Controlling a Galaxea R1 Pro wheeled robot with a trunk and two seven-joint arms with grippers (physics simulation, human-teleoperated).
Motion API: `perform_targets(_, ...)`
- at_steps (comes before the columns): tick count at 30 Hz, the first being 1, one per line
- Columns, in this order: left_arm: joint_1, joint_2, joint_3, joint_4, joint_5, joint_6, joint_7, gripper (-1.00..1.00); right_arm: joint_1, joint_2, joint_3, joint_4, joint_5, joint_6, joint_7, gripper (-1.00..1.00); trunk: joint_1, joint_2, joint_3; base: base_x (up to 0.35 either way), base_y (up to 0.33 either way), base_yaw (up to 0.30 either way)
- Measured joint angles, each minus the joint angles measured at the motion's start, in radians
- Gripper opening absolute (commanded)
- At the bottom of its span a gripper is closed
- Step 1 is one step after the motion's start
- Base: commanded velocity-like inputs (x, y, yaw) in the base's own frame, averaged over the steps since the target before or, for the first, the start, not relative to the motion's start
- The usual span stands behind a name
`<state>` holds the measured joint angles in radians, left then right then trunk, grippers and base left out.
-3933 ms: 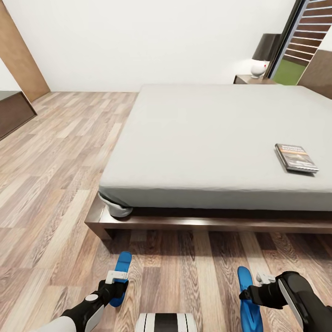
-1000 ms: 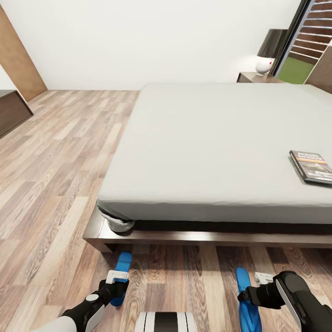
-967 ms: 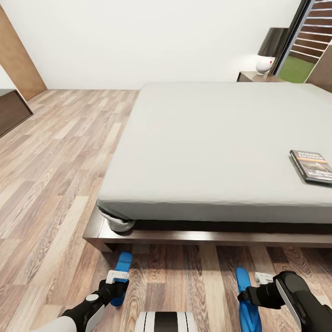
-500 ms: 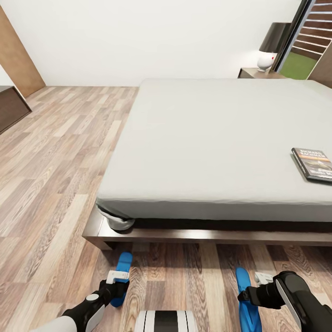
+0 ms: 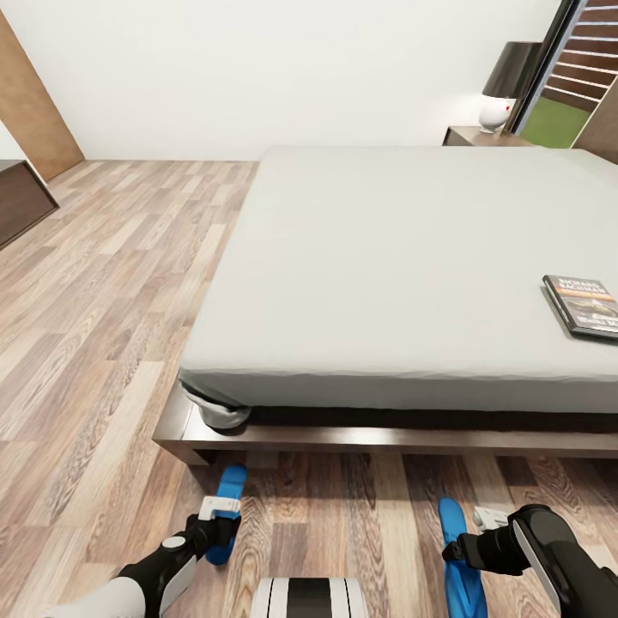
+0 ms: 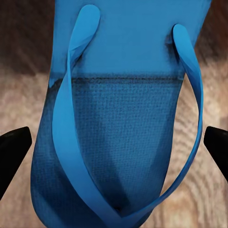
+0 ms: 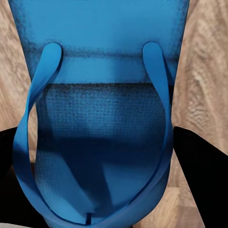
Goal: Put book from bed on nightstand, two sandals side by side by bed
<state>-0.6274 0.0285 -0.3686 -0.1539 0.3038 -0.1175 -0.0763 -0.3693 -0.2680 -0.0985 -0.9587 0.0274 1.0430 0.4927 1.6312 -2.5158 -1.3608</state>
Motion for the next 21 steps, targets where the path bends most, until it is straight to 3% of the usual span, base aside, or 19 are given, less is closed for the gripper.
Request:
perform_targets(5, -0.011, 0.001, 0.001, -0.003, 0.001, 0.016, -0.001, -1.0, 0.0, 0.0, 0.0, 0.0, 0.0, 0.0, 0.0, -1.0, 0.0, 0.0, 0.0, 0.0, 0.0, 0.0)
perform_targets(9, -0.021, 0.002, 0.002, -0.005, 0.001, 0.037, -0.002, -1.0, 0.0, 0.0, 0.0, 0.0, 0.001, 0.0, 0.0, -1.0, 0.002, -0.001, -0.015, 0.0, 0.0, 0.0)
perform_targets(18, -0.024, 0.002, 0.003, -0.014, 0.0, 0.046, -0.001, -1.0, 0.0, -0.001, 0.0, -0.001, 0.0, 0.0, 0.0, -1.0, 0.002, -0.001, -0.015, 0.0, 0.0, 0.0)
perform_targets(21, -0.025, 0.003, 0.002, -0.017, 0.0, 0.047, 0.0, -1.0, 0.0, -0.001, 0.0, -0.001, 0.001, 0.0, 0.0, -1.0, 0.003, -0.002, -0.027, 0.0, 0.0, 0.0)
